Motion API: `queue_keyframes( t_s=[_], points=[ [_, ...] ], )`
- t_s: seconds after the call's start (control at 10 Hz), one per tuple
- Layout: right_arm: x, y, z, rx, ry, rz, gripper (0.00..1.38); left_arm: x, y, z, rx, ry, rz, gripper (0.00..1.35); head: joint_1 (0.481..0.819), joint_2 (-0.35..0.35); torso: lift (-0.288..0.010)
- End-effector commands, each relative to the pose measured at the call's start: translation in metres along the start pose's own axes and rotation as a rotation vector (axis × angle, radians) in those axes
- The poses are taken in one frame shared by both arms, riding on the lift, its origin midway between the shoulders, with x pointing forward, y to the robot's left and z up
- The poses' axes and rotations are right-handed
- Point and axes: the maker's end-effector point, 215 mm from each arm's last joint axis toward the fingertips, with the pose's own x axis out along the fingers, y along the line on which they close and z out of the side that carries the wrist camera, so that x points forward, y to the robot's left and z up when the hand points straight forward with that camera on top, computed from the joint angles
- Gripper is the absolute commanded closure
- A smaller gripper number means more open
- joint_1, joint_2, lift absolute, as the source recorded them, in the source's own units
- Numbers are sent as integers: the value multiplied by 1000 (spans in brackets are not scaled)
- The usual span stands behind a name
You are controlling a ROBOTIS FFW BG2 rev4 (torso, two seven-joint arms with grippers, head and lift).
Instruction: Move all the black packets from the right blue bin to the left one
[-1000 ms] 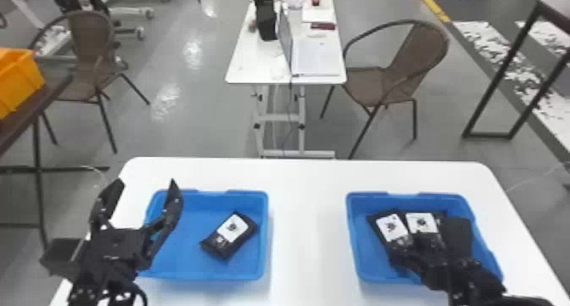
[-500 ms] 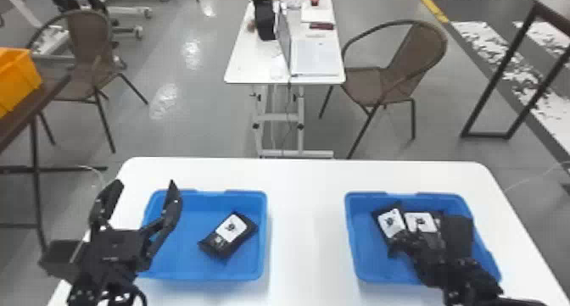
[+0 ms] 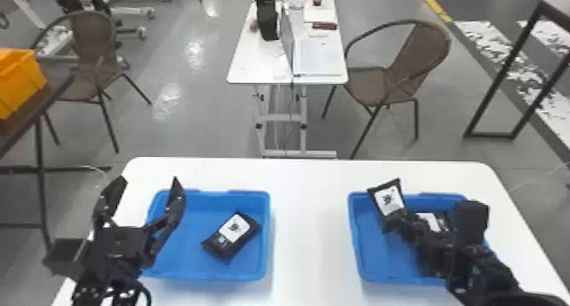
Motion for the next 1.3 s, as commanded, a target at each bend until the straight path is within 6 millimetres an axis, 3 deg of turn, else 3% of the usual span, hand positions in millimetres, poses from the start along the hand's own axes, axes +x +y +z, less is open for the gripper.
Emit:
queue_keyframes(
  t_s=[0.0, 0.3, 0.5, 0.7, 0.9, 1.2],
  points=[
    [-8, 28, 49, 37, -83, 97, 1277, 3, -1, 2, -20, -5, 4, 183, 695, 43, 0],
    [-5, 121, 143, -2, -195, 427, 1277, 6, 0, 0, -105, -1, 21, 183, 695, 111, 0],
    [-7, 171, 182, 2, -229, 630, 1277, 13, -13, -17, -313, 47, 33, 183, 695, 180, 0],
    [-9, 197, 188, 129, -244, 805, 1277, 21, -28, -10, -457, 23, 29, 183, 695, 205, 0],
    [-6, 231, 179, 123, -194, 918, 1277, 35, -46, 10, -577, -3, -2, 183, 695, 215, 0],
    [0, 273, 168, 99, -132, 1024, 1277, 56, -99, 34, -743, 6, -130, 183, 695, 223, 0]
  ],
)
